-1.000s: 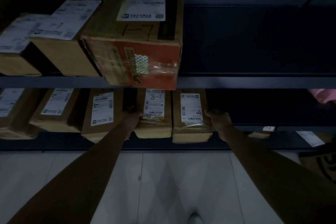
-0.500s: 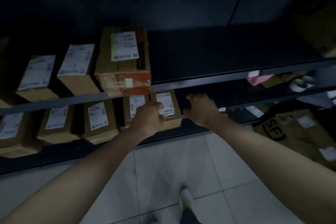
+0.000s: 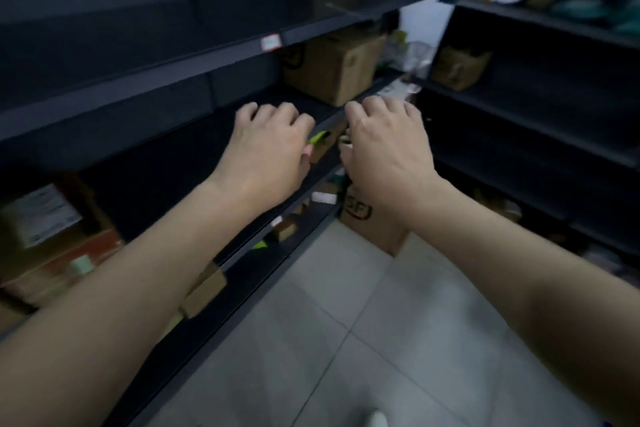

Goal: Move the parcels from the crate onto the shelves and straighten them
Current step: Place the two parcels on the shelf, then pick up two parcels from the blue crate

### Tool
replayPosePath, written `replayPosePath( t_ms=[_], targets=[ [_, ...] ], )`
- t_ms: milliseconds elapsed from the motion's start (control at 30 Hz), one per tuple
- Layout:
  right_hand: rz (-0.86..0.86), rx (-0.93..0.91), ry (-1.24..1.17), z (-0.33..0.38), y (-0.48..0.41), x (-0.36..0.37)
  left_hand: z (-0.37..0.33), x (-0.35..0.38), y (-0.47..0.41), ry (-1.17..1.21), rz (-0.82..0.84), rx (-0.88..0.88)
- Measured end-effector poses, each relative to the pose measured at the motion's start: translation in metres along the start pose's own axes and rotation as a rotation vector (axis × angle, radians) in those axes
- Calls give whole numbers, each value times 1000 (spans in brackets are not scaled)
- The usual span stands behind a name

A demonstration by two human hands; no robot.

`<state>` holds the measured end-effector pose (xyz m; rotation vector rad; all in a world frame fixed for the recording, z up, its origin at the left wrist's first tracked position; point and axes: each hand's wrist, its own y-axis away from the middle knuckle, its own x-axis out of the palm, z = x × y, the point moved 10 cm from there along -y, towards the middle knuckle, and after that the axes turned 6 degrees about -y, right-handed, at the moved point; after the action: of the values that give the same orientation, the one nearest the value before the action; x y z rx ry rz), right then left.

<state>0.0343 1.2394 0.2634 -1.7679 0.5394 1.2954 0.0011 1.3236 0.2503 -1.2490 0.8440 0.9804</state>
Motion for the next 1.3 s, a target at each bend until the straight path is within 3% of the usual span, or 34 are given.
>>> replayPosePath(
  t_ms=[233, 567, 833, 1100, 1300],
  targets=[
    [-61, 309, 193, -137, 82, -74, -166, -70, -45, 20, -225, 314],
    [23, 787, 378, -370, 292, -132, -491, -122, -43, 184, -368, 776],
    [137, 1154, 427, -523, 485, -167, -724, -153, -4, 330, -342, 1053],
    [174, 1488, 487, -614, 630, -190, -885, -166, 33, 529, -369, 1313],
    [202, 1717, 574, -668, 712, -204, -1008, -147, 32, 619, -201, 1486]
  ],
)
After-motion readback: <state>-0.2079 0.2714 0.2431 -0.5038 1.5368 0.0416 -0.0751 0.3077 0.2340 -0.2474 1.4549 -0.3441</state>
